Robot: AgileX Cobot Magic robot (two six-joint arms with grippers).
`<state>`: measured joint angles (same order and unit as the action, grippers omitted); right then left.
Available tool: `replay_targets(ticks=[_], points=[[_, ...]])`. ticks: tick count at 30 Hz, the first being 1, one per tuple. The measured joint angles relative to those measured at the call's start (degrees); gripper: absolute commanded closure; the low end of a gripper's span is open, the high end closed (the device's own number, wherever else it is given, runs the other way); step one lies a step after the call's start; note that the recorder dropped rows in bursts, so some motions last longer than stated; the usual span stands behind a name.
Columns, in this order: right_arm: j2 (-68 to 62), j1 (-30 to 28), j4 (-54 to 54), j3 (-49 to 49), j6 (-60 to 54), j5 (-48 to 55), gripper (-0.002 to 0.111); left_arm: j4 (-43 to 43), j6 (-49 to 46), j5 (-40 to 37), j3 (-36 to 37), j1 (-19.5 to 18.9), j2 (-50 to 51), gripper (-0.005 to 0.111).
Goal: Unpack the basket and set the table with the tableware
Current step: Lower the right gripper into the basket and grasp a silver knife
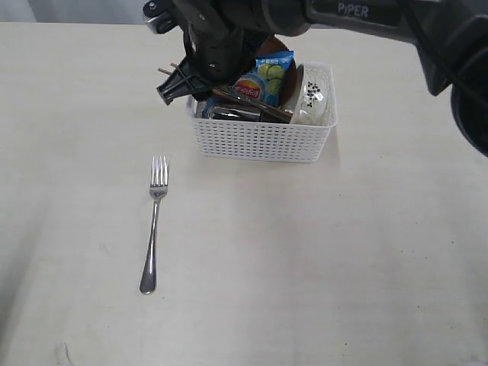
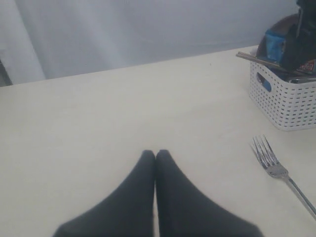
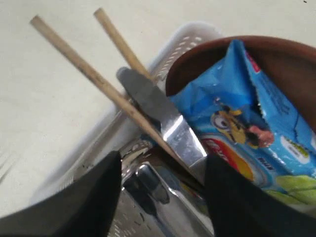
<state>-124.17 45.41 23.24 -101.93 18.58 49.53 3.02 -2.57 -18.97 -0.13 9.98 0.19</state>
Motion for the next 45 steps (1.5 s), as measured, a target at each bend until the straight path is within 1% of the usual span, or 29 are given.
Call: replay_targets(ticks=[5,18,20,21,26,30,43,44,45], points=[[-0.1,-0.38,-0.34,-1.07,-0.78,0.52,0.058,0.0,0.0,0.0,0.0,0.0,0.0,0.107],[-3.62,-0.38,2.01,-1.1,-1.49,-0.36,0.059,0.0,0.0,0.0,0.0,0.0,0.0,0.107],[-4.07,-0.38,2.01,-1.1,-1.49,-0.45,0.066,0.0,0.0,0.0,0.0,0.0,0.0,0.107],[-4.21,-0.38,2.36,-1.1,-1.49,-0.59,0.073,0.0,0.0,0.0,0.0,0.0,0.0,0.107],[-4.45,-0.38,6.06,-1.1,-0.4,-0.59,0.09,0.0,0.0,0.0,0.0,0.0,0.0,0.107],[-4.45,-0.38,7.45,-1.1,0.73,-0.1,0.109,0.0,0.0,0.0,0.0,0.0,0.0,0.107],[-3.48,-0.38,10.55,-1.1,1.2,1.67,0.108,0.0,0.0,0.0,0.0,0.0,0.0,0.107],[-3.24,-0.38,10.55,-1.1,0.66,1.67,0.105,0.0,0.0,0.0,0.0,0.0,0.0,0.107],[-3.21,-0.38,9.86,-1.1,-0.36,1.67,0.093,0.0,0.0,0.0,0.0,0.0,0.0,0.107]])
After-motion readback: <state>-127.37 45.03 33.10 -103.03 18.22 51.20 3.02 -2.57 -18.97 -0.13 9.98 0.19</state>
